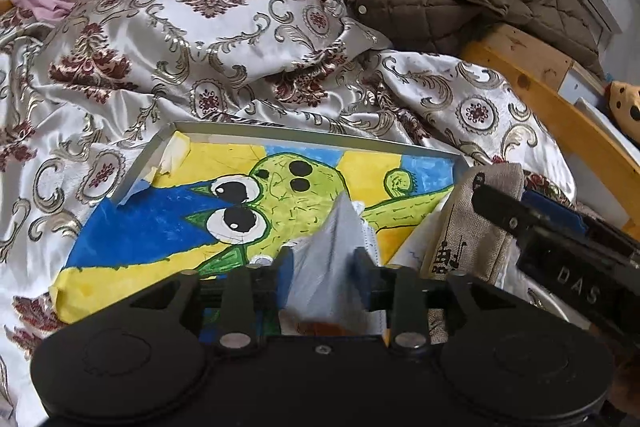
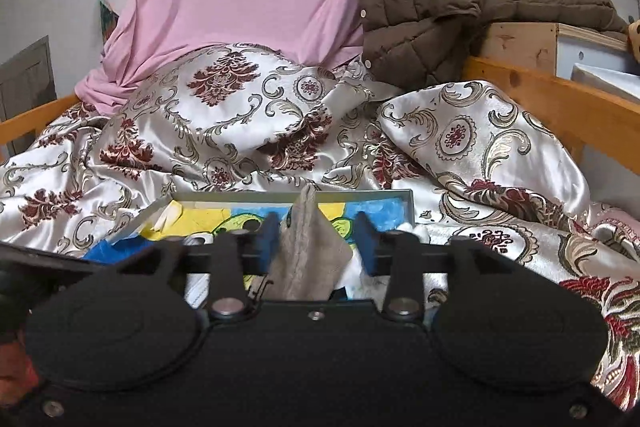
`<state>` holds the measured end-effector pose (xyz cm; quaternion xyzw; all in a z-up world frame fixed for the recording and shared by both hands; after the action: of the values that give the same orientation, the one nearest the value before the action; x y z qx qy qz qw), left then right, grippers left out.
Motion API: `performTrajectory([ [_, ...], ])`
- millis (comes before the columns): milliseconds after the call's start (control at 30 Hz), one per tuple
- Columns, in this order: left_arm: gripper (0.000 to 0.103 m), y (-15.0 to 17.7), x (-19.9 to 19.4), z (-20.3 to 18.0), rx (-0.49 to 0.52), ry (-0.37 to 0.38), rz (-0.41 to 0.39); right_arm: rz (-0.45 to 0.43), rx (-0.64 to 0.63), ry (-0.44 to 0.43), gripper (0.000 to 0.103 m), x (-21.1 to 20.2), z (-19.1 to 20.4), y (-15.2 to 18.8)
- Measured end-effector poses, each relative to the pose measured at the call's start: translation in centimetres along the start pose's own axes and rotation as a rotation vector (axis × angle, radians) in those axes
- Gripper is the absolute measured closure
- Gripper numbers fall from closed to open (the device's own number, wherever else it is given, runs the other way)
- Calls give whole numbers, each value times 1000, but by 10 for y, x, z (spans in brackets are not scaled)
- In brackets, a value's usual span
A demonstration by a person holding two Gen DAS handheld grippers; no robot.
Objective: Organize soft objects
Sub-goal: 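Open the left tool over the tray while the right tool releases the pouch, then withdraw both tools up from the tray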
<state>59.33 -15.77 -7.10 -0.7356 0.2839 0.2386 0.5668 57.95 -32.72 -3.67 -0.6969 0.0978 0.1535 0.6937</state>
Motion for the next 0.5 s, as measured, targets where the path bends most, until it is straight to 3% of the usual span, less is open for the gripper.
performTrajectory([
  [67, 52, 1, -5, 2, -15, -3, -2, 1, -14, 5, 41, 2, 4, -1],
  [200, 46, -1, -21, 6, -29, -11, -30, -26, -66, 10, 17, -13, 15, -10],
  [267, 36, -3, -34, 9, -26, -19, -53, -44, -72, 9, 6, -23, 19, -16],
  [333, 33, -7, -50, 13, -24, -24, -87, -61, -67, 4, 1, -36, 22, -23],
  [500, 19, -17, -96, 24, -39, -27, -177, -114, -64, 15, 1, -75, 29, -42],
])
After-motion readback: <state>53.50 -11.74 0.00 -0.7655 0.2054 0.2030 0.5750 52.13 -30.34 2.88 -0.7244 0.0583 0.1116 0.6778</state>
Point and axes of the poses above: each gripper's, at about its wrist camera, not at the fingertips, and x roughly the way its jaws point, z to its left, y to its underside, the point moved 10 cm from there along x, roughly the way its jaws point, and after that the axes turned 4 degrees about z, right-handed, at the moved point
